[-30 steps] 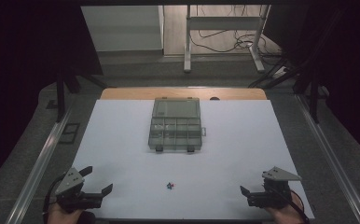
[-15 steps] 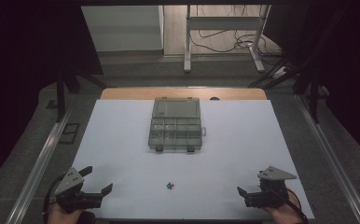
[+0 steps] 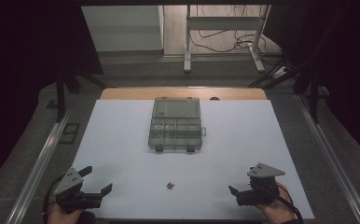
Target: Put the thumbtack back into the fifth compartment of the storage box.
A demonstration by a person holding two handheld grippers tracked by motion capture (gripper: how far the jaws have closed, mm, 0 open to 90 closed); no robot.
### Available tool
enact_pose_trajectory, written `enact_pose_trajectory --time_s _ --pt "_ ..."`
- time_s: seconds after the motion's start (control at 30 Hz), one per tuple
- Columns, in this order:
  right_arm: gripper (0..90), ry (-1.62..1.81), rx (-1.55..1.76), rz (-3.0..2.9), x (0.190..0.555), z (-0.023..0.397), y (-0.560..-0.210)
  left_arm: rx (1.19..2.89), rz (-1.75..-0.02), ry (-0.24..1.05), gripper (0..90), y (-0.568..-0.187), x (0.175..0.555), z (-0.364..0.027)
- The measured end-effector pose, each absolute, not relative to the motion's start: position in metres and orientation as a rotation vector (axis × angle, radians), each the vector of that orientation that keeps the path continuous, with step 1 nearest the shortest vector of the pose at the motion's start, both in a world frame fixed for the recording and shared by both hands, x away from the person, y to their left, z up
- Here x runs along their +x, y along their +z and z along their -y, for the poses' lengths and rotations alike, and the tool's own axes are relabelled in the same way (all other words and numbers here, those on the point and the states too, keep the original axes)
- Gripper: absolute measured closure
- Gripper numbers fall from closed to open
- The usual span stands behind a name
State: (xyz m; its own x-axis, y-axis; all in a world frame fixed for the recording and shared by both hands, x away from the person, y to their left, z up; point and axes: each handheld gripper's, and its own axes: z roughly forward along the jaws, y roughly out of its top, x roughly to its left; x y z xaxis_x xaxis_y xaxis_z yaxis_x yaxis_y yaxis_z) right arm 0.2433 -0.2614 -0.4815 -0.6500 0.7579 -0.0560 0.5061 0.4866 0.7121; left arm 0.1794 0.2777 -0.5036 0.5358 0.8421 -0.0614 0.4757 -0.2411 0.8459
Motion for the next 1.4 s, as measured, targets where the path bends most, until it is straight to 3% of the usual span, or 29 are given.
enact_pose_trajectory --time_s 1.4 --pt "0.0 0.923 0.958 -2.552 0.269 0.191 -0.483 1.895 -1.073 0.512 2.0 -0.504 0.180 -0.278"
